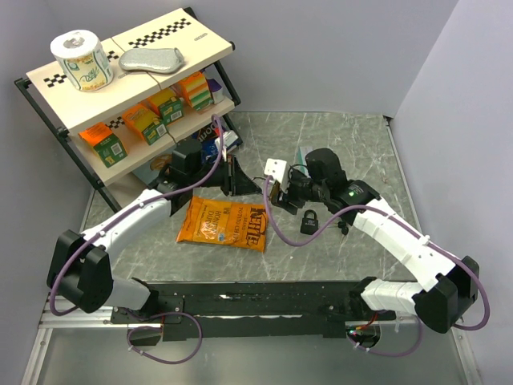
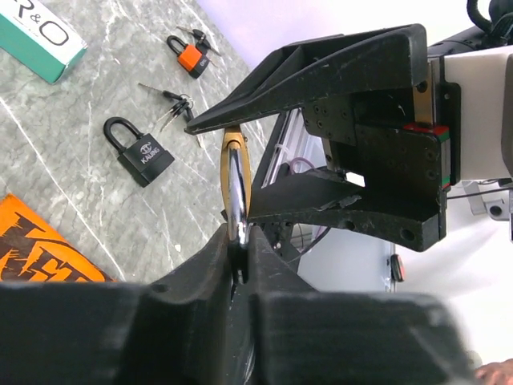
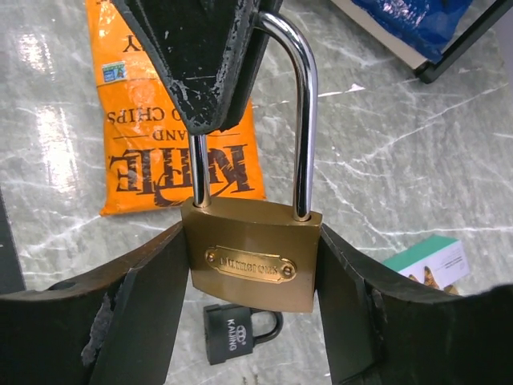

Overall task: Lock with the key
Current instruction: Place the lock at the center of the board.

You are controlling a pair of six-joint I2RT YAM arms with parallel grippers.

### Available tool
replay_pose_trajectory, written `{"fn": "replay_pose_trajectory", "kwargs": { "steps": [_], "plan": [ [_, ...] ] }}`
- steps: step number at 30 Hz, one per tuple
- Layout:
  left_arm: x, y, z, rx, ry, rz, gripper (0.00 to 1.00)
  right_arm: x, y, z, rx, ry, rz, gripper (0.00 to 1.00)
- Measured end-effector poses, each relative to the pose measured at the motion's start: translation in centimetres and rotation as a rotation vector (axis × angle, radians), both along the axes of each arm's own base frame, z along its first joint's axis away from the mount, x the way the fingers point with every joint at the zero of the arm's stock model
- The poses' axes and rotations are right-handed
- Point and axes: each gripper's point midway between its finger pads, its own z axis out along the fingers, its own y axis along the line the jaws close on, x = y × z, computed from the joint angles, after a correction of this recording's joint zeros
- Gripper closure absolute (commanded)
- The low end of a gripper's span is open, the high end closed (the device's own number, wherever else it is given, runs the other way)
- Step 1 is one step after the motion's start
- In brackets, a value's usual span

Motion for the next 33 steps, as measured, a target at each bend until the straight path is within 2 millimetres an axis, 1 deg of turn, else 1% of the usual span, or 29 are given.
{"fn": "replay_pose_trajectory", "kwargs": {
  "steps": [1,3,4,6,7,8,9,11,13,15,16,18,19,21,23,24,26,28,31,33],
  "plan": [
    [-0.1,0.0,0.0,-0.002,0.004,-0.002,0.59,0.0,0.0,0.0,0.000,0.003,0.000,0.50],
    [-0.2,0.0,0.3,-0.010,0.000,-0.011,0.47,0.1,-0.3,-0.2,0.000,0.016,-0.012,0.53],
    [-0.2,0.1,0.4,-0.014,-0.003,-0.012,0.39,0.2,-0.7,-0.3,0.001,0.028,-0.028,0.55],
    [-0.2,0.3,0.7,-0.019,-0.009,-0.013,0.32,0.8,-1.8,-0.6,0.001,0.050,-0.068,0.57],
    [-0.1,0.5,0.9,-0.020,-0.017,-0.008,0.24,1.3,-2.7,-0.7,0.010,0.072,-0.101,0.59],
    [0.1,0.7,1.0,-0.019,-0.028,-0.002,0.20,1.6,-3.4,-0.9,0.012,0.086,-0.127,0.59],
    [0.3,1.1,1.2,-0.018,-0.039,0.010,0.18,2.1,-4.5,-1.0,0.019,0.108,-0.166,0.59],
    [0.7,1.9,1.3,-0.006,-0.072,0.033,0.13,3.5,-7.4,-1.7,0.030,0.163,-0.269,0.60],
    [1.1,2.5,1.5,0.010,-0.104,0.057,0.08,5.2,-10.8,-2.9,0.025,0.233,-0.403,0.59],
    [1.4,2.9,1.6,0.026,-0.136,0.071,0.06,7.0,-14.3,-4.2,0.022,0.311,-0.538,0.60],
    [1.5,3.0,1.6,0.032,-0.151,0.073,0.01,7.8,-16.3,-5.1,0.021,0.353,-0.612,0.60],
    [1.7,3.1,1.4,0.045,-0.169,0.077,0.01,9.1,-20.0,-6.5,0.026,0.427,-0.749,0.60],
    [1.8,3.2,1.3,0.052,-0.169,0.081,0.03,9.9,-22.3,-7.3,0.028,0.463,-0.832,0.60],
    [1.8,3.3,1.1,0.058,-0.174,0.082,0.04,11.1,-26.1,-8.8,0.029,0.516,-0.962,0.60],
    [2.0,3.5,0.9,0.065,-0.179,0.085,0.04,11.9,-29.3,-10.2,0.019,0.563,-1.065,0.61],
    [2.1,3.6,0.9,0.068,-0.180,0.087,0.04,12.3,-30.4,-10.9,0.014,0.584,-1.100,0.61],
    [2.2,3.8,0.8,0.076,-0.178,0.090,0.04,12.8,-31.8,-12.2,-0.001,0.618,-1.144,0.61],
    [2.5,3.9,0.7,0.082,-0.176,0.095,0.04,13.2,-32.8,-13.7,-0.021,0.657,-1.171,0.61],
    [3.0,4.1,0.3,0.089,-0.165,0.105,0.04,13.6,-33.6,-15.5,-0.047,0.702,-1.195,0.62],
    [3.4,4.3,-0.1,0.094,-0.155,0.111,0.04,14.0,-34.0,-16.3,-0.056,0.715,-1.205,0.61]
  ]
}}
